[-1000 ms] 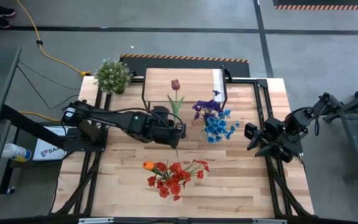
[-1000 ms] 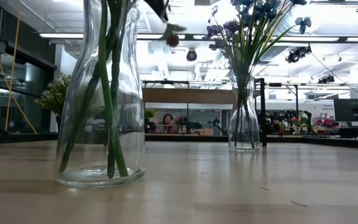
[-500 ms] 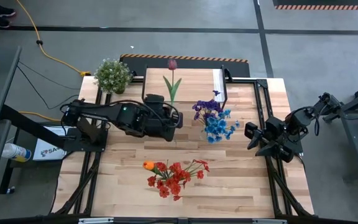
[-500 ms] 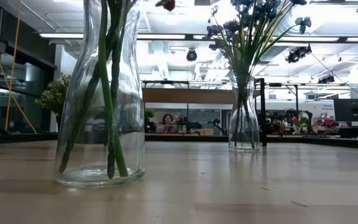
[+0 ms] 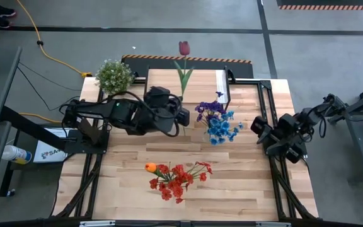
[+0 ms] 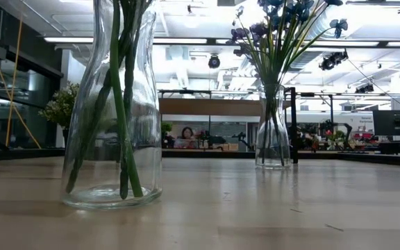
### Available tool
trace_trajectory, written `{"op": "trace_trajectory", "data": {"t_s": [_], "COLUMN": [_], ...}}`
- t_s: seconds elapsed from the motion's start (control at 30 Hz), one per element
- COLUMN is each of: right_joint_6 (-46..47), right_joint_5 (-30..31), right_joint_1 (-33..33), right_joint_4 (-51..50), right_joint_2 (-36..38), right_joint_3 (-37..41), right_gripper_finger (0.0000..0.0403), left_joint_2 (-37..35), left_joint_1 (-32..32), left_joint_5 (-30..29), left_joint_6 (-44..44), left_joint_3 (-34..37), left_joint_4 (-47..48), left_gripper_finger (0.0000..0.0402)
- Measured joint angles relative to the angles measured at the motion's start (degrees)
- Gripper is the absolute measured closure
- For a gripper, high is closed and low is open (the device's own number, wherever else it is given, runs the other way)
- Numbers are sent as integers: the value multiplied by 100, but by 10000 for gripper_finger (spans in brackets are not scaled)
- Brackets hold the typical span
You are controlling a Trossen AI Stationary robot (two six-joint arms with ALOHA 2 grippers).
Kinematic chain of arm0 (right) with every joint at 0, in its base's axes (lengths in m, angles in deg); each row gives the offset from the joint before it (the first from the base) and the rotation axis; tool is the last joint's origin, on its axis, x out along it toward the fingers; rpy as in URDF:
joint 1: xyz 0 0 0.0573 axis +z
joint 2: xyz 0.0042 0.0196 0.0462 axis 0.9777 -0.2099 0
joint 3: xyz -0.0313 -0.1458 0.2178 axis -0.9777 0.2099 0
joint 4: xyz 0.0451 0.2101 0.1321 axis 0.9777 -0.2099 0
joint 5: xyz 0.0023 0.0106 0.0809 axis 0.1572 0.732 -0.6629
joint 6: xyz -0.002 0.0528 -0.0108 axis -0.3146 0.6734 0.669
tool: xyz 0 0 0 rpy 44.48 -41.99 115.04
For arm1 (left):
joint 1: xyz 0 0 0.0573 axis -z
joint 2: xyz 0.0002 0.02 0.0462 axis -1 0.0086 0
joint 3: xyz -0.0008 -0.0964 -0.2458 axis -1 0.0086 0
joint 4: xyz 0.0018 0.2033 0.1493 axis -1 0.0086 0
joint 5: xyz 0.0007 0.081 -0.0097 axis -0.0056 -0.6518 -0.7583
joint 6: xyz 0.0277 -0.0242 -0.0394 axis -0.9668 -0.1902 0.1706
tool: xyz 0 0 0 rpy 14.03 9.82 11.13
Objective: Pick and place flowers into a vace then onto a shelf
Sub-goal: Put the red flower into the top transparent vase
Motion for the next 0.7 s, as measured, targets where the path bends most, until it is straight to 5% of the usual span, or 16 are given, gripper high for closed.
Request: {"op": "trace_trajectory", "data": {"t_s": [0.7], "right_joint_6": [-1143], "right_joint_5": [359], "right_joint_1": [-1], "right_joint_4": [1104], "right_joint_2": [-1], "right_joint_3": [-2], "right_gripper_finger": [249], "left_joint_2": [20], "left_joint_1": [277], "left_joint_5": [506], "left_joint_6": [-2508], "left_joint_3": [2], "left_joint_4": [-2573], "left_gripper_finger": [380]}}
